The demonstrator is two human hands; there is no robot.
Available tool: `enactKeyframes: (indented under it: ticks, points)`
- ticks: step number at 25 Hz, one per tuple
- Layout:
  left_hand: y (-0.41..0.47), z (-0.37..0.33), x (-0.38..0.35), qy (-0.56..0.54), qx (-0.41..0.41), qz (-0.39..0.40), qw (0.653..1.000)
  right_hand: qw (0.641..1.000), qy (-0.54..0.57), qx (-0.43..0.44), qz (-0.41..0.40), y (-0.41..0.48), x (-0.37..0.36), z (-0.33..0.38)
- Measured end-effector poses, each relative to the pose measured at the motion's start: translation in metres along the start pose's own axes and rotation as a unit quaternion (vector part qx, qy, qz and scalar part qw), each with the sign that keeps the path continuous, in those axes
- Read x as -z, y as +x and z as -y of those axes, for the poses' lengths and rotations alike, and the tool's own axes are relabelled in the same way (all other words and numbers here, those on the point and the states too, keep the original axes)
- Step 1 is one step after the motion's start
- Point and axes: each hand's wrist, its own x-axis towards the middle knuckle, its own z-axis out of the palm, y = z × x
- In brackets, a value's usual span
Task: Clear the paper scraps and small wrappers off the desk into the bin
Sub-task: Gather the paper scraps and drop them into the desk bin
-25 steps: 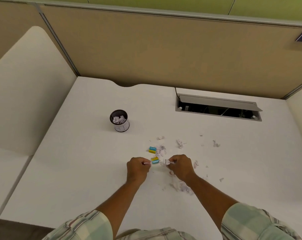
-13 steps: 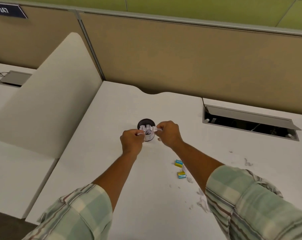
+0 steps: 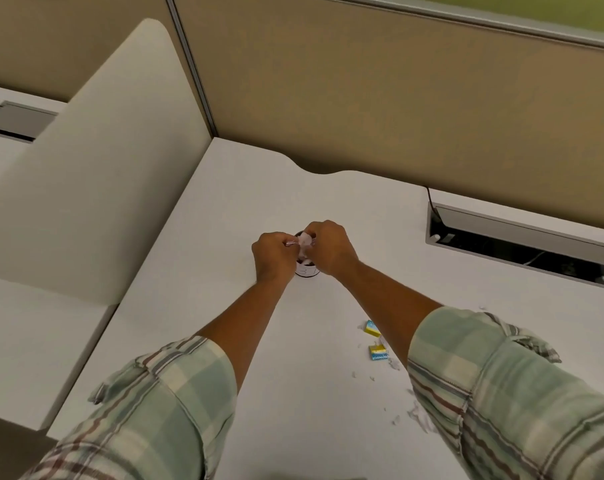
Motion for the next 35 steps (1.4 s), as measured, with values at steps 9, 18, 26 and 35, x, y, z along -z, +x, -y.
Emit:
enactKeyframes:
  ticks: [9,18,26,35]
  points:
    - [-0.002,-0.008,-0.005,0.050,-0.039,0.048,0.997,0.997,0.032,-0.048,-0.054,-0.015,0.013,-0.041]
    - [-0.006,-0.011,-0.007,0.095,-0.097,0.064,0.989,0.987,0.080,-0.091,-0.104,-0.081,0.018,-0.114]
    - [0.003,-0.015,-0.017,0.159,-0.113,0.063,0.979,0.978,0.104,-0.145,-0.111,-0.143,0.018,-0.174]
    - [-0.022,-0.028,-0.044,0.280,-0.124,0.173,0.936,0.978,0.072,-0.152,-0.121,-0.213,0.026,-0.240]
